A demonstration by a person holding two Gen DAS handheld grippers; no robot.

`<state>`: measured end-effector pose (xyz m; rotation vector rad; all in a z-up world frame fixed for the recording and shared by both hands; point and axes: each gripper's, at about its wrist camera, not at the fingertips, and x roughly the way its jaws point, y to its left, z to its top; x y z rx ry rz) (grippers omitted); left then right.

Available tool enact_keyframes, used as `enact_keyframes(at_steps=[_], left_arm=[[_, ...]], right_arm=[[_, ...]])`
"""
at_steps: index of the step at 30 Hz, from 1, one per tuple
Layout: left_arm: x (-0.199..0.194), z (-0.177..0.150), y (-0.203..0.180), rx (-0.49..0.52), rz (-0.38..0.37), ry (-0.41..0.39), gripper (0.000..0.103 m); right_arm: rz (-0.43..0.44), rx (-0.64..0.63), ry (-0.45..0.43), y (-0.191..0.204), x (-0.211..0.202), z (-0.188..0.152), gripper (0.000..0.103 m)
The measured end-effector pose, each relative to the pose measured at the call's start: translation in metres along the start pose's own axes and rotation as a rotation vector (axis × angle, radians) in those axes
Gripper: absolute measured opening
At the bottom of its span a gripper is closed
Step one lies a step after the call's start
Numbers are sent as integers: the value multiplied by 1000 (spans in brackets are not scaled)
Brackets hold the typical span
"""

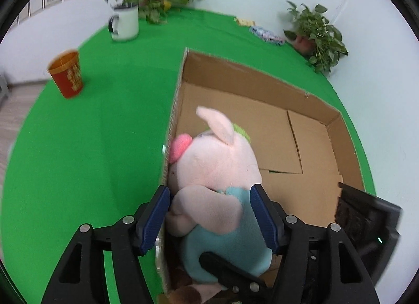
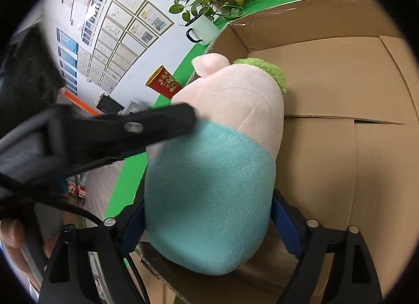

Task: Organize objects
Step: 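Lower the pig plush into the box corner and open both grippers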

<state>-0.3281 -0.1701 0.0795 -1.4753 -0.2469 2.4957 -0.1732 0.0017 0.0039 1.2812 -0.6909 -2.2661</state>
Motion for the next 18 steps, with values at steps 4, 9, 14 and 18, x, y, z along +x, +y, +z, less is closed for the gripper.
enact_keyframes(at_steps=[4, 9, 14, 18], left_arm=[[-41, -11, -4, 60, 58, -95, 62], [-88, -33, -7, 115, 107, -212, 69], [-129, -70, -3, 138, 138, -305, 71], [-156, -112, -3, 160, 123, -397, 87]], right_arm=[[-16, 3, -17, 4, 2, 1, 91], [-112, -42, -43, 22, -6, 4, 94], [-122, -7, -113, 21, -42, 6, 101], [-223, -50, -224, 20, -92, -18, 102]])
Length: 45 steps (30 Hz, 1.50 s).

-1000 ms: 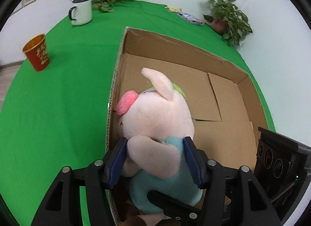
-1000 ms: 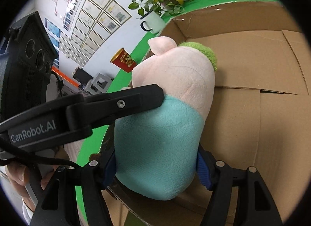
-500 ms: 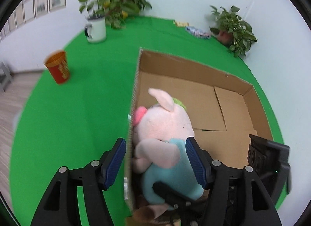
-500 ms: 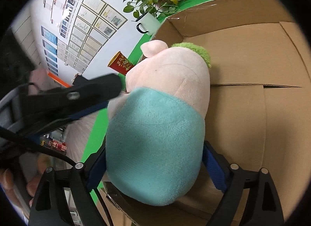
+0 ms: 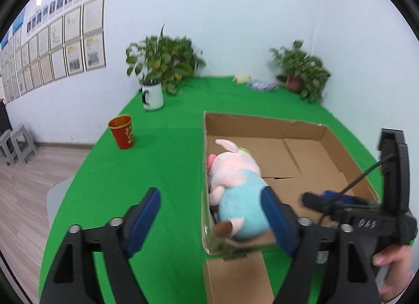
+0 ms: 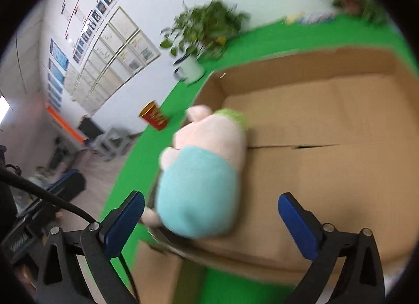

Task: Organize objects
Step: 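Lower the pig plush into the box corner and open both grippers, then grasp the long cardboard box again with the left gripper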

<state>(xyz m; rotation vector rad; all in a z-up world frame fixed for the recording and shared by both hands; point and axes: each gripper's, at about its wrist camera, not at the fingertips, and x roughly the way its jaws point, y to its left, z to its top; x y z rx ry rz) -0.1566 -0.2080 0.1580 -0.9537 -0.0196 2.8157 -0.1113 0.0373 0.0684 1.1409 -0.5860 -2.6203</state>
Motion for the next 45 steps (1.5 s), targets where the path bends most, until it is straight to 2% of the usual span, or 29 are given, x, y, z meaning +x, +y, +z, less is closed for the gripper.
enact_keyframes(at_steps=[1, 2, 6, 10, 13, 15, 19, 22, 24, 26, 28, 31, 33, 36, 40, 45], left_arm=[[-10, -9, 0, 0, 0, -29, 96], [-22, -21, -2, -2, 4, -56, 100], [-52, -56, -14, -11, 33, -104, 102], [-74, -81, -30, -6, 5, -103, 102], [-90, -98, -40, 5, 21, -90, 102], [-97, -107, -45, -14, -8, -76, 102], [-108, -129, -34, -95, -61, -6, 102], [-108, -149, -21, -120, -48, 56, 102], [-103, -161, -13, -129, -48, 96, 101], [-100, -179, -3, -159, -67, 151, 100], [-92, -192, 6, -201, -110, 199, 90], [-82, -209, 17, -254, -165, 257, 75], [-74, -214, 22, -279, -197, 282, 73], [-68, -219, 27, -322, -286, 307, 68], [-64, -220, 20, -308, -380, 343, 58], [-61, -216, 6, -281, -420, 379, 56]], right_arm=[[-44, -10, -28, -2, -11, -5, 102], [-87, -21, -62, -5, -27, -14, 102], [-260, 1, -152, -8, -76, -46, 102], [-308, -62, -188, 0, -107, -71, 102], [-338, -130, -211, 13, -122, -89, 102], [-345, -168, -215, 21, -126, -102, 102], [-303, -221, -181, 33, -130, -128, 102], [-160, -241, -109, 44, -129, -154, 102], [-58, -255, -31, 54, -121, -172, 102], [48, -246, 25, 65, -115, -187, 102], [88, -254, 63, 77, -106, -199, 102], [94, -297, 107, 100, -90, -214, 102], [103, -321, 124, 111, -81, -220, 102], [83, -365, 135, 127, -73, -227, 102], [39, -403, 148, 139, -65, -232, 102], [-1, -460, 135, 148, -67, -244, 102]])
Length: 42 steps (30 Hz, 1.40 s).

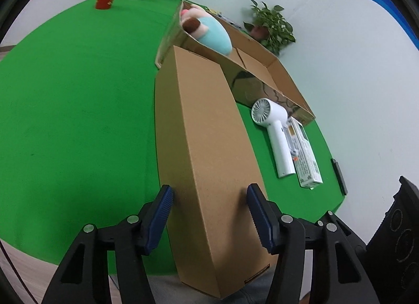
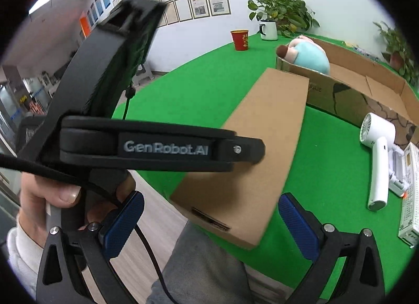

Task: Organize objects
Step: 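Grasp the long cardboard box again with the left gripper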

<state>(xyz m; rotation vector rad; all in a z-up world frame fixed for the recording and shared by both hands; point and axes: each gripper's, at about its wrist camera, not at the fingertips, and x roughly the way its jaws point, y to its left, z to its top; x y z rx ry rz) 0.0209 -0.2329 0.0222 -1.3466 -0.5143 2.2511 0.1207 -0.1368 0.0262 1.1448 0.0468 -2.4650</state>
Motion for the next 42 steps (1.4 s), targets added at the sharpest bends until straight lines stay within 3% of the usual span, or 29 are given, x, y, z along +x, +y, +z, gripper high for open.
enact_keyframes(at_steps=[4, 9, 18, 24, 28, 31, 35, 38, 42], left_arm=[[5, 0, -3, -12, -62, 37, 49], [18, -4, -17, -14, -113, 64, 49], [45, -1, -44, -7, -127, 79, 48], [50, -3, -46, -14, -128, 70, 48], [51, -4, -45, -22, -134, 63, 48], [51, -5, -44, -21, -137, 70, 48], [51, -6, -45, -13, -141, 76, 48], [51, -7, -44, -18, -153, 75, 48], [44, -10, -42, -24, -135, 52, 54]], right_arm=[[-21, 3, -1, -9, -2, -8, 102], [-18, 2, -1, -26, -13, -20, 102], [-13, -103, 41, -57, -53, -27, 102], [-39, 34, 5, -82, -53, -31, 102], [2, 80, 21, -78, -40, -33, 102], [-42, 69, 22, -64, -30, -28, 102], [-168, -1, 33, -46, -20, -28, 102], [-258, -35, 32, -40, -18, -32, 88], [-243, 5, 6, -50, -22, -33, 87]])
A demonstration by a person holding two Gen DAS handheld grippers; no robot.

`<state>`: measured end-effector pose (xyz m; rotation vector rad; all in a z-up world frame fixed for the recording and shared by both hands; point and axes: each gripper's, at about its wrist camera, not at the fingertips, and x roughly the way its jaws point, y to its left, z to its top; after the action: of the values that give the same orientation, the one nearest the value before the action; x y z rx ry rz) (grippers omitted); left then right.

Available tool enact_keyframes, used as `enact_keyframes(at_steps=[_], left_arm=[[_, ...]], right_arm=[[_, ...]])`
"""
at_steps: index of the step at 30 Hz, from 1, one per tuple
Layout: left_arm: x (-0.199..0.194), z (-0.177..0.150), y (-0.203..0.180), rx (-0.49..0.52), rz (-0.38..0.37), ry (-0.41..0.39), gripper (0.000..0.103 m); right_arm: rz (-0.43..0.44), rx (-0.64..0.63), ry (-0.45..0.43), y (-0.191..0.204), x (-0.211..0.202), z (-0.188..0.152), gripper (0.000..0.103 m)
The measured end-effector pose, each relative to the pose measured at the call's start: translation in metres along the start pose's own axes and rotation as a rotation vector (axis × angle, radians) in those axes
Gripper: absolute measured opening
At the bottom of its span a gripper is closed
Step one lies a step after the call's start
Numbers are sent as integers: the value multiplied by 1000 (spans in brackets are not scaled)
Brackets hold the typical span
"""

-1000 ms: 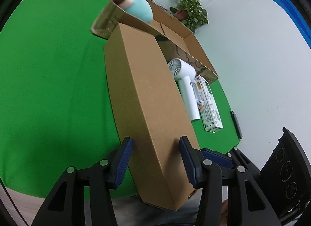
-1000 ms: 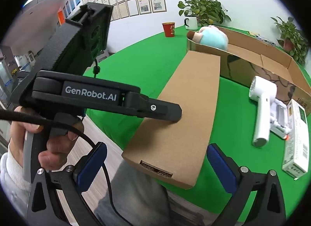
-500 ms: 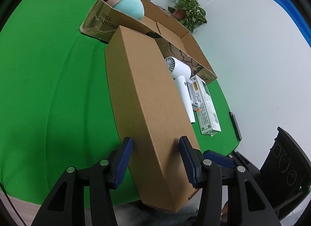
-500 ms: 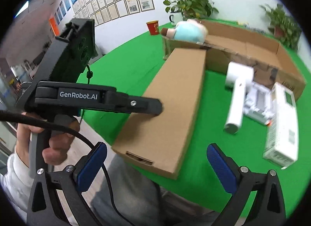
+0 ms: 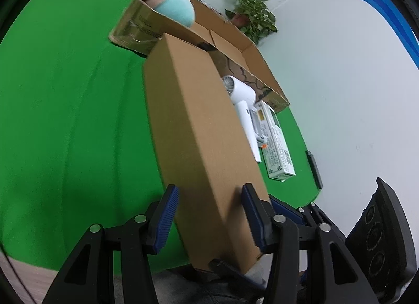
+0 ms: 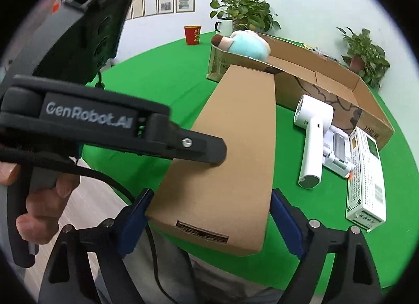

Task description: Organize objects

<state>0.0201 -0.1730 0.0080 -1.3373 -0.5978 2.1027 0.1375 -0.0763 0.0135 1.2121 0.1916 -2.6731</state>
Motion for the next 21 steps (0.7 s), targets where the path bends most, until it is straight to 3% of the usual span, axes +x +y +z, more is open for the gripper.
enact_keyframes(at_steps=[4, 5, 8, 12, 14, 18, 21], left_arm=[[-17, -3, 15, -69, -11, -64, 83], [-20, -3, 20, -91, -40, -70, 84], [-20, -3, 18, -87, -68, -69, 83], [-19, -1, 9, -57, -96, -48, 63], [-21, 0, 4, -43, -70, -56, 62], [-20, 0, -6, -28, -36, -59, 61], [-23, 0, -17, 13, -5, -66, 57]], right_arm=[[116, 150, -18, -23, -3, 2, 87], [169, 209, -21, -32, -3, 2, 87], [334, 338, -22, -50, 1, -2, 87], [491, 414, -10, -56, 9, -7, 87], [554, 444, -5, -59, 14, -10, 87], [603, 471, 6, -64, 16, -14, 89], [568, 446, -7, -65, 13, -12, 89]])
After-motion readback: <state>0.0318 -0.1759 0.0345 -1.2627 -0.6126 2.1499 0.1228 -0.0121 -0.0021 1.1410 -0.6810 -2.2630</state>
